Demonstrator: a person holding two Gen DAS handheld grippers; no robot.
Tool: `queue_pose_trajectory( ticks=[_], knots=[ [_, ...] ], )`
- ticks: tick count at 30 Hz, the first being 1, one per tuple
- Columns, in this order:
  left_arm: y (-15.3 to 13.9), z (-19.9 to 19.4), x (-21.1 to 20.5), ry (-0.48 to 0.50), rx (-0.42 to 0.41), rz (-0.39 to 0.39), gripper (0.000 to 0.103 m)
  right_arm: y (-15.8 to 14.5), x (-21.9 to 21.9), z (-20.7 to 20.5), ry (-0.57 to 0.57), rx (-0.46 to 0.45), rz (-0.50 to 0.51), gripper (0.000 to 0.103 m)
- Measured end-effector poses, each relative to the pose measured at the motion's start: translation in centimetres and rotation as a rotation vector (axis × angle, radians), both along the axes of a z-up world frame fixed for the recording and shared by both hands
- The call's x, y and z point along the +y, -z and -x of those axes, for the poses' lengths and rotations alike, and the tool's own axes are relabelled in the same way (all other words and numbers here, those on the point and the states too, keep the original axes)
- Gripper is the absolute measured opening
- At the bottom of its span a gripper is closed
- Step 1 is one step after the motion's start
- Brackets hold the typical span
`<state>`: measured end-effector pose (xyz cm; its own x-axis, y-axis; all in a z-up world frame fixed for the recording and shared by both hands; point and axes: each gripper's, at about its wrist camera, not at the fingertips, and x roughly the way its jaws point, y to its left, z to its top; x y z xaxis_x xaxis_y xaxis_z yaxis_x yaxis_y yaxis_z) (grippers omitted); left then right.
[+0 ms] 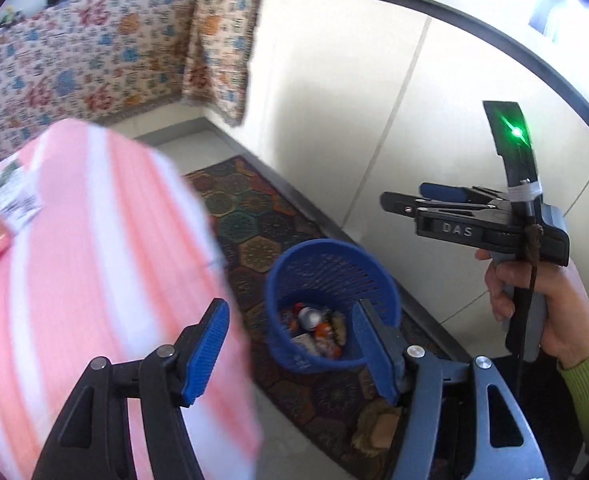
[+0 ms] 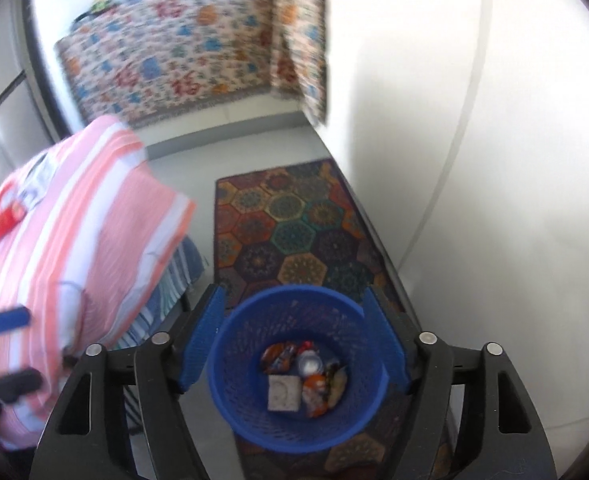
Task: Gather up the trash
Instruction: 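Return both tools to the table above the remaining trash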
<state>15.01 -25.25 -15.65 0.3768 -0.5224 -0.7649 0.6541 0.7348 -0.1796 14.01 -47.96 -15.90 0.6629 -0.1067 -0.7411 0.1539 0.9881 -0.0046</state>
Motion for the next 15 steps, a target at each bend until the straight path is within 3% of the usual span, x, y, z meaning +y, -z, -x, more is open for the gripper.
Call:
queue_pose_trajectory(
  ticks=[4,8,12,15],
  knots=[
    [0.1,-0.3,7.0,-0.134,-0.018,-0.045,0.066,0.3,6.4,-0.5,-0.147,-0.006,0.043,0.076],
    [0.5,-1.0,14.5,-0.268,-0.030,-0.070,0.066,0.2,13.4,-0.8,-0.281,0.000,-0.007,0.079],
    [1.2,-1.8,21.2,-0.369,-0.049,-0.119,0.066,0.4,21.1,-1.3,-0.403,0.023,-0.060,0.091],
    [1.8,-2.8,25.7,-0.437,-0.036,-0.131,0.066,1.3,26.5,-2.8,-0.460,0.066,-0.058,0.091]
  ],
)
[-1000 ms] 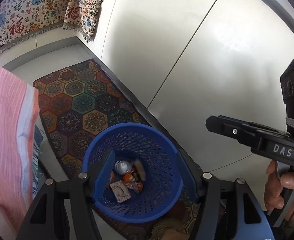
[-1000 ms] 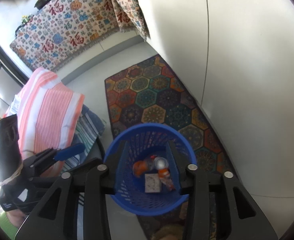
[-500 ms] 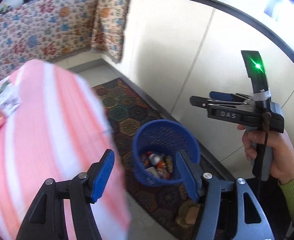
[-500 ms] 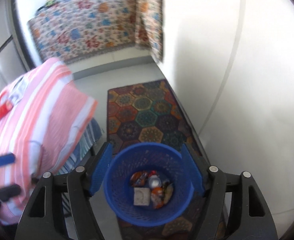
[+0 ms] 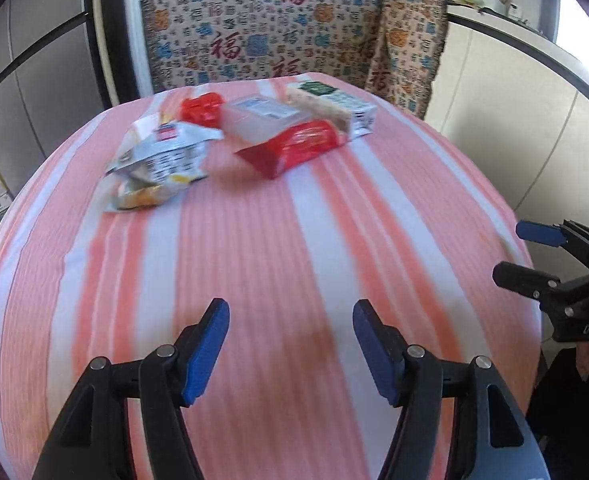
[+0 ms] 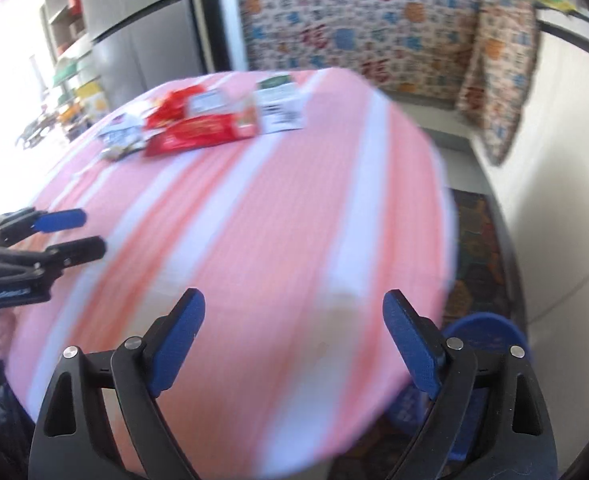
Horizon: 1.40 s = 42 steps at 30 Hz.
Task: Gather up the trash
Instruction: 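Return both tools to the table above the remaining trash, then grasp the white snack bag with the left tool and lift it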
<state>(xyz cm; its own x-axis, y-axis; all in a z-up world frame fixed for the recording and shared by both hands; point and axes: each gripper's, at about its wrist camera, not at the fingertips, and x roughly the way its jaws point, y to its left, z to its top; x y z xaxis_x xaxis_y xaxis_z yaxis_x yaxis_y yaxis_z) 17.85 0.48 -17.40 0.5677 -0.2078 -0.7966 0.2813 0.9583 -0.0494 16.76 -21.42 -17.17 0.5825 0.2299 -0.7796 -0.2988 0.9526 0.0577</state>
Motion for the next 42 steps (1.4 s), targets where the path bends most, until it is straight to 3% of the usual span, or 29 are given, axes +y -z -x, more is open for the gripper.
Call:
queue_pose_trajectory(
  ticks=[5,7,12,13,15,16,17,31,35,36,38,42],
  knots=[
    [0.5,-0.8,4.7,-0.038,-0.012,0.004,0.066,1.8,6.5,-3.1,-0.031,0.033,0.038,0.092],
    [0.4,-1.0,5.4,-0.026,-0.012,0.010,0.066,2.2,7.7,-3.7,-0.029,0.013,0.058,0.098],
    [0.6,-2.2,6.3,0.037,-0.012,-0.009,0.066,2.3,7.9,-4.2,-0.026,0.012,0.048,0.103],
    [0.6,-2.5,6.4,0.058,-0.012,-0.018,0.069,2.4,7.9,-4.0,-0.027,0.009,0.048,0.103],
    [0.8,-3.7,6.4,0.093,-0.010,-0.049,0.082,2.3,7.8,-3.7,-0.026,0.004,0.053,0.103],
    [1.0,-4.4,6.6,0.099,-0.003,-0.063,0.096,2.3,7.8,-3.8,-0.026,0.003,0.055,0.103],
    [1.3,-5.3,7.0,0.100,0.014,-0.058,0.102,2.3,7.8,-3.7,-0.025,0.002,0.058,0.103],
    [1.4,-14.3,6.0,0.258,0.005,-0.060,0.102,2.3,7.6,-4.1,-0.025,0.003,0.057,0.103],
    [1.1,-14.8,5.3,0.296,-0.002,-0.026,0.098,2.3,7.5,-4.1,-0.026,0.002,0.057,0.103],
    [1.0,-14.6,5.2,0.304,-0.010,-0.018,0.092,2.4,7.5,-4.1,-0.026,0.002,0.057,0.102],
    [0.6,-14.1,5.2,0.319,-0.024,-0.002,0.057,2.4,7.4,-4.1,-0.026,0.002,0.057,0.102],
    [0.0,-12.1,5.8,0.266,-0.056,0.008,0.049,2.3,7.4,-4.1,-0.027,0.002,0.056,0.102]
  ],
)
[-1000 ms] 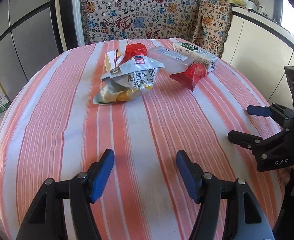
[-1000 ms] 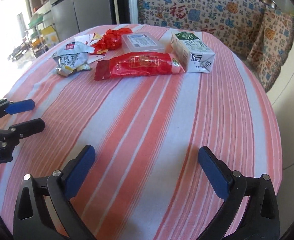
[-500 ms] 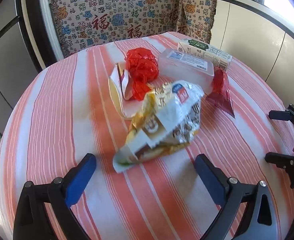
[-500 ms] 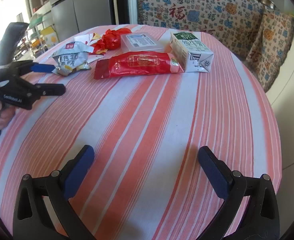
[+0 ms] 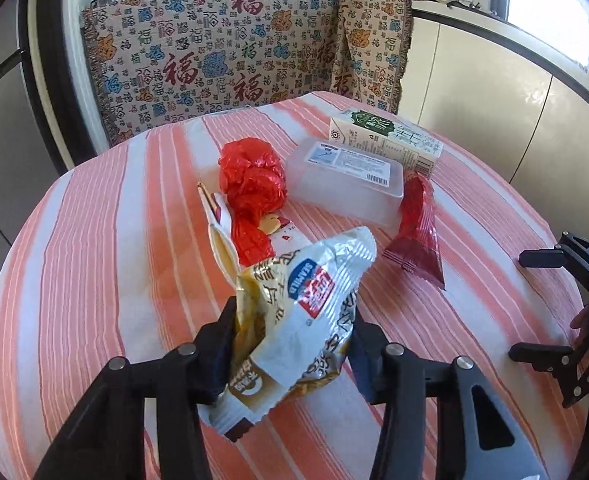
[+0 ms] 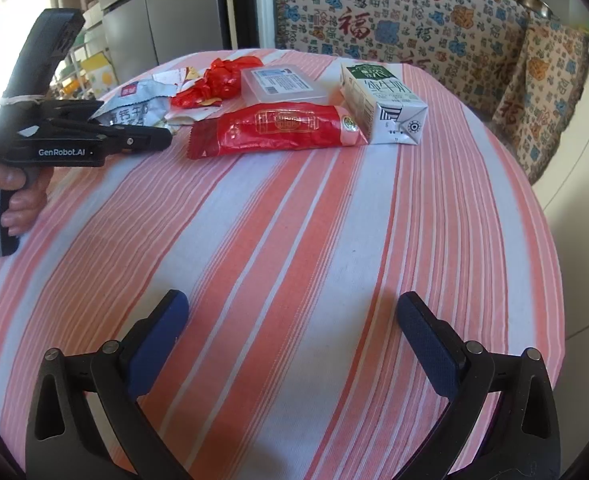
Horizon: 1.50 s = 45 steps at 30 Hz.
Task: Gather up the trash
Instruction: 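Grasp the white snack bag with the left tool and lift it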
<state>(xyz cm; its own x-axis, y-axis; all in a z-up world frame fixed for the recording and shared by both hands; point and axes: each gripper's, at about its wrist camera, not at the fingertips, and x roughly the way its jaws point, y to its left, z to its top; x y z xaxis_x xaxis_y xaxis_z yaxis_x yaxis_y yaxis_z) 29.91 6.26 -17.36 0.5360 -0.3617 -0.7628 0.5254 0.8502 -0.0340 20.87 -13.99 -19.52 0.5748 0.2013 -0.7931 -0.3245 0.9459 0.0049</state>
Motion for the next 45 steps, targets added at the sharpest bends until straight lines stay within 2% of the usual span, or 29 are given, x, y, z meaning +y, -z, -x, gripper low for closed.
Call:
queue_pose_trajectory(
  ticks=[2,7,10,11,13,16,18,19,20,28,30,31,35,37,42,45],
  knots=[
    [-0.2,1.5,0.8,-0.077,0.004,0.012,0.048,0.0,0.0,0.0,0.000,0.000,0.000,0.102],
    [0.0,6.2,3.8,-0.348,0.029,0.029,0.049,0.0,0.0,0.0,-0.002,0.000,-0.001,0.102],
    [-0.1,8.3,4.8,-0.416,0.031,0.066,0.054,0.0,0.0,0.1,-0.002,0.000,-0.001,0.102],
    [0.0,8.5,4.9,-0.414,0.044,0.072,0.061,0.0,0.0,0.1,-0.002,-0.001,0.000,0.102],
    [0.2,8.3,4.8,-0.384,0.057,0.067,0.068,0.0,0.0,0.0,-0.001,-0.002,0.001,0.102],
    [0.4,7.6,3.8,-0.329,0.044,-0.018,0.070,0.0,0.0,0.0,0.001,-0.004,0.002,0.102],
    [0.7,7.3,3.2,-0.286,0.028,-0.077,0.080,0.0,0.1,0.1,0.002,-0.005,0.002,0.102],
    [0.9,7.1,3.3,-0.288,0.035,-0.075,0.085,0.0,0.1,0.1,0.003,-0.005,0.002,0.102],
    [0.9,6.9,3.6,-0.290,0.046,-0.057,0.086,0.0,0.1,0.1,0.003,-0.005,0.001,0.102],
    [1.1,7.0,3.6,-0.278,0.044,-0.061,0.088,0.0,0.0,0.1,0.005,0.002,-0.007,0.103],
    [1.1,7.0,3.6,-0.278,0.044,-0.060,0.088,-0.2,0.0,-0.3,0.038,0.022,-0.024,0.103],
    [1.1,7.0,3.6,-0.278,0.044,-0.061,0.088,-0.4,-0.1,-0.8,0.069,0.040,-0.059,0.103],
    [1.1,6.9,3.6,-0.278,0.045,-0.059,0.088,-1.7,-0.3,-4.4,0.157,0.128,-0.329,0.102],
    [1.0,6.9,3.6,-0.278,0.046,-0.054,0.088,-2.3,0.7,-6.7,0.200,0.139,-0.391,0.102],
    [1.0,7.0,3.5,-0.279,0.045,-0.054,0.088,-1.4,4.2,-10.9,0.301,0.151,-0.294,0.103],
    [1.0,7.0,3.5,-0.279,0.046,-0.052,0.088,-1.1,5.7,-10.7,0.308,0.089,-0.164,0.101]
  ],
)
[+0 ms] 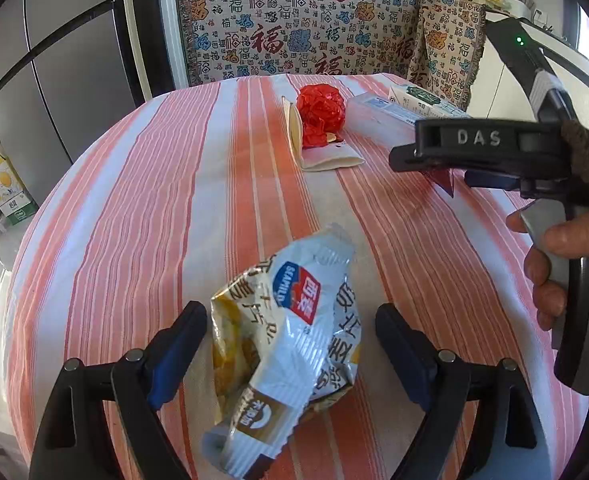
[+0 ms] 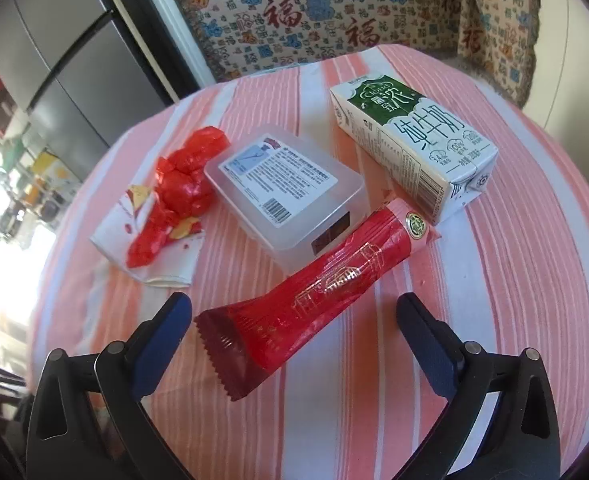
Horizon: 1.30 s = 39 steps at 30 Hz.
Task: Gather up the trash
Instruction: 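Grasp the white snack bag with the left tool and lift it, then hold the snack bag in the left tool while the right tool grasps the red wrapper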
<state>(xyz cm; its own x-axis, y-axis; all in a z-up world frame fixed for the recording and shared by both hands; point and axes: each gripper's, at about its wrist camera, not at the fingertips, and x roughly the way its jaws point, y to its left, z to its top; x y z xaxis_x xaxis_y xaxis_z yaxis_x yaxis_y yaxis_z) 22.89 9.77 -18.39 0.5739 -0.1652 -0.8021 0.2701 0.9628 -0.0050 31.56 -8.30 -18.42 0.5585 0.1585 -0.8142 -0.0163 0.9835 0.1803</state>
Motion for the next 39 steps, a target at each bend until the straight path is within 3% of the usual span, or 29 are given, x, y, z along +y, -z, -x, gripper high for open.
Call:
queue_pose_trajectory(
  ticks=[2,4,7,9,14,19,22,27,30,33,35,36,39],
  knots=[
    [0.0,0.1,0.0,-0.001,0.000,0.002,0.088,0.0,0.2,1.2,-0.020,-0.031,0.066,0.087],
    [-0.1,0.2,0.0,-0.001,0.000,0.002,0.088,-0.1,-0.6,2.7,-0.057,-0.054,0.101,0.060],
    [-0.1,0.1,0.0,-0.001,0.000,0.003,0.088,-0.1,-2.7,5.3,-0.126,-0.068,0.111,0.038],
    [-0.1,0.1,0.0,0.000,0.001,0.002,0.088,0.2,-4.1,6.9,-0.163,-0.069,0.118,0.031],
    [-0.1,0.1,0.0,0.000,0.001,0.002,0.088,0.8,-6.5,9.3,-0.243,-0.089,0.116,0.035],
    [-0.1,0.1,0.0,0.000,0.000,0.001,0.088,1.3,-6.1,9.7,-0.242,-0.105,0.111,0.076],
    [-0.1,0.1,0.0,0.000,0.001,0.001,0.088,1.4,-4.7,9.7,-0.251,-0.100,0.153,0.085],
    [-0.1,0.1,0.0,0.000,0.001,0.002,0.088,0.0,-5.5,8.0,-0.222,-0.076,0.061,0.084],
    [-0.1,0.1,0.0,0.000,0.001,0.002,0.089,-1.9,-5.5,5.1,-0.184,-0.084,0.055,0.084],
    [-0.1,0.1,0.0,0.000,0.001,0.003,0.089,-1.7,-4.7,1.5,-0.143,-0.021,0.075,0.083],
    [-0.1,0.1,0.0,0.000,0.001,0.003,0.089,-0.4,-4.4,-0.1,-0.129,0.034,0.093,0.073],
    [-0.1,0.1,0.0,0.000,0.001,0.003,0.089,0.3,-4.3,-0.6,-0.127,0.061,0.108,0.058],
    [-0.1,0.1,0.1,0.000,0.001,0.004,0.089,0.3,-4.0,0.5,-0.153,0.003,0.177,0.038]
  ],
)
